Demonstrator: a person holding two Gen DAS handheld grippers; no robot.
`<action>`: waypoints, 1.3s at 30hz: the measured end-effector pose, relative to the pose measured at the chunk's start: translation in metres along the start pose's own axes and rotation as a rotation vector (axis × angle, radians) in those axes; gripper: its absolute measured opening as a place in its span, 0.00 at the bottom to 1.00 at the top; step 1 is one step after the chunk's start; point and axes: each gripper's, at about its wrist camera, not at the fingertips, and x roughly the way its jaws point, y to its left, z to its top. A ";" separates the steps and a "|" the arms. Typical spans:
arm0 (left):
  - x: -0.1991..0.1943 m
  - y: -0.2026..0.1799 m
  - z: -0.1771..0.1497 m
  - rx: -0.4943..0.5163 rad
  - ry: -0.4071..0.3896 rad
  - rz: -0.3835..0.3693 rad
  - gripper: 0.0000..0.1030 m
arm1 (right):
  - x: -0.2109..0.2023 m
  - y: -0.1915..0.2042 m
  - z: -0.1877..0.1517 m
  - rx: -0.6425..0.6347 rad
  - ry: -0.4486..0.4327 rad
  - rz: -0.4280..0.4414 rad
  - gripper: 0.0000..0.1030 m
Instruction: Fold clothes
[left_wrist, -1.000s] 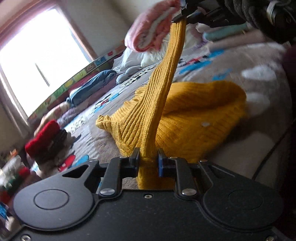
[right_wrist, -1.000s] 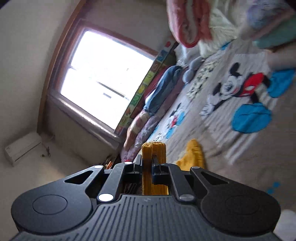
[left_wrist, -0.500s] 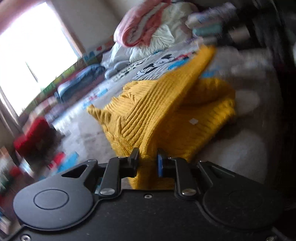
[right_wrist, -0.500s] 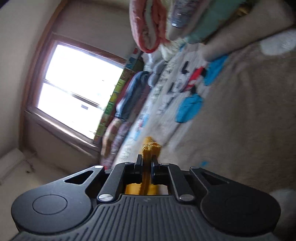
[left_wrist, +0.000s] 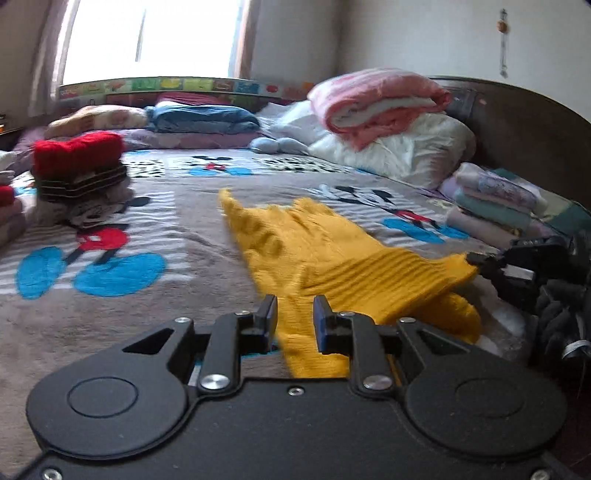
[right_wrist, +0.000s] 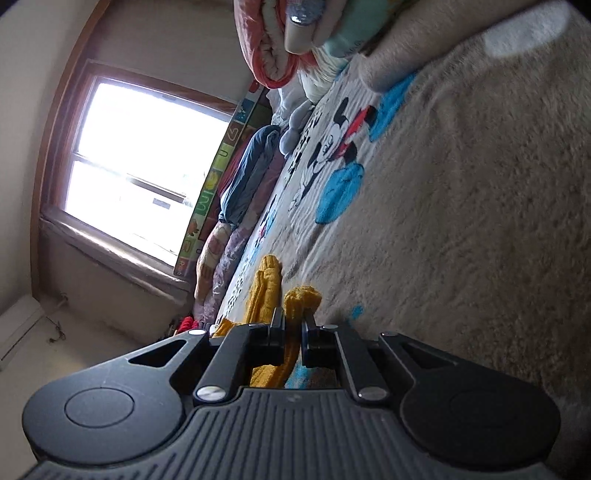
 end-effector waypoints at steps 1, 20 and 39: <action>0.005 -0.006 0.000 0.014 0.007 -0.007 0.17 | 0.000 -0.001 0.000 0.003 0.003 0.007 0.10; 0.060 0.050 0.043 -0.130 0.097 0.075 0.17 | 0.008 -0.005 0.000 -0.035 0.032 0.015 0.10; 0.205 0.047 0.081 0.121 0.210 0.111 0.17 | 0.011 -0.009 0.000 -0.034 0.037 0.019 0.10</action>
